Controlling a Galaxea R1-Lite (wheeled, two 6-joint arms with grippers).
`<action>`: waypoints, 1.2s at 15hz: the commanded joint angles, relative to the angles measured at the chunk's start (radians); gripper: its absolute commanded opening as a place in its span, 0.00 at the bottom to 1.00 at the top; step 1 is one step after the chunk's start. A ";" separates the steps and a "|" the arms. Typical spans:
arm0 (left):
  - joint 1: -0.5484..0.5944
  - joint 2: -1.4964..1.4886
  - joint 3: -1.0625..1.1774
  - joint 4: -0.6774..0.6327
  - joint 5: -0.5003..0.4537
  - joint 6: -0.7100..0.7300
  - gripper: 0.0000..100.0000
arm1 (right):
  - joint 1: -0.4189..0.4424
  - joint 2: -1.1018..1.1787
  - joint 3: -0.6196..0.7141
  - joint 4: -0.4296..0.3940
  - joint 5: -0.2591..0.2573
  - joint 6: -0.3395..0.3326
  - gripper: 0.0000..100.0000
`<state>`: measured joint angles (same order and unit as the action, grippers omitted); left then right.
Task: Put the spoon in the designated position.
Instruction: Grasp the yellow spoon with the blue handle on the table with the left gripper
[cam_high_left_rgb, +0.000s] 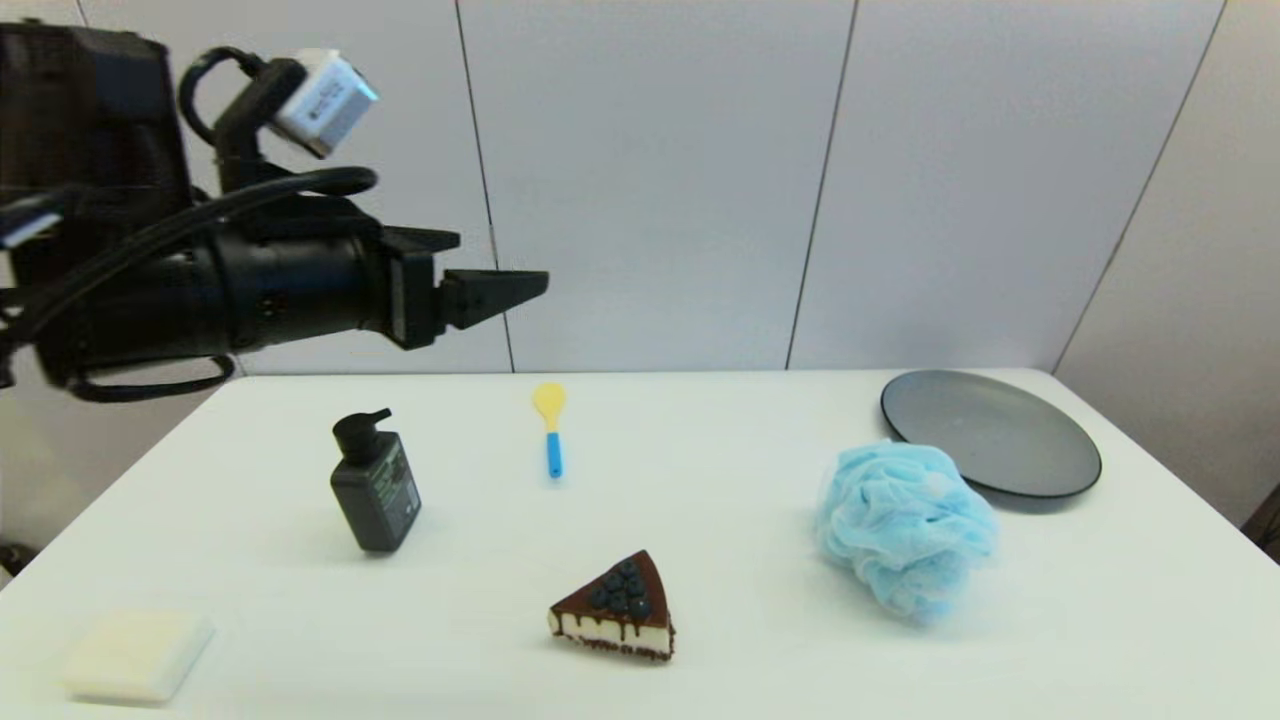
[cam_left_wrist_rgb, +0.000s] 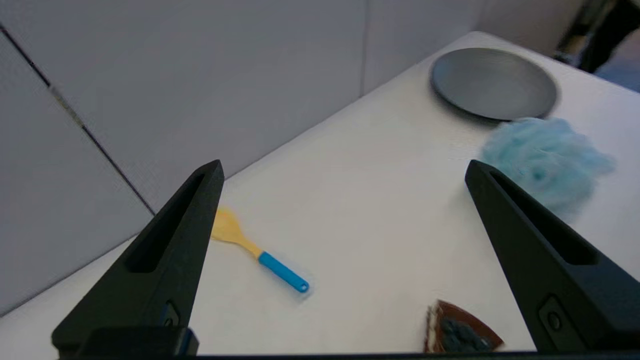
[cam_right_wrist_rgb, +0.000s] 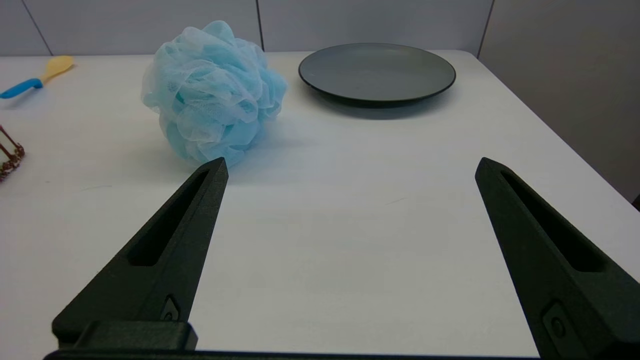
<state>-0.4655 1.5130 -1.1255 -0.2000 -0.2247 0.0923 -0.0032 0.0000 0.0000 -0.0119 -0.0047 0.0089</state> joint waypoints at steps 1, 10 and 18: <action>-0.093 0.242 -0.112 -0.013 0.168 -0.074 1.00 | 0.000 0.000 0.002 0.000 0.000 0.000 1.00; -0.208 0.561 -0.307 0.175 0.709 -0.326 1.00 | 0.000 0.000 0.002 0.000 0.000 0.000 1.00; -0.211 0.651 -0.323 0.254 0.880 -0.414 1.00 | 0.000 0.000 0.002 0.000 0.000 0.000 1.00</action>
<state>-0.6764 2.1283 -1.4332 0.0466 0.6513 -0.3168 -0.0032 0.0000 0.0000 -0.0115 -0.0047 0.0089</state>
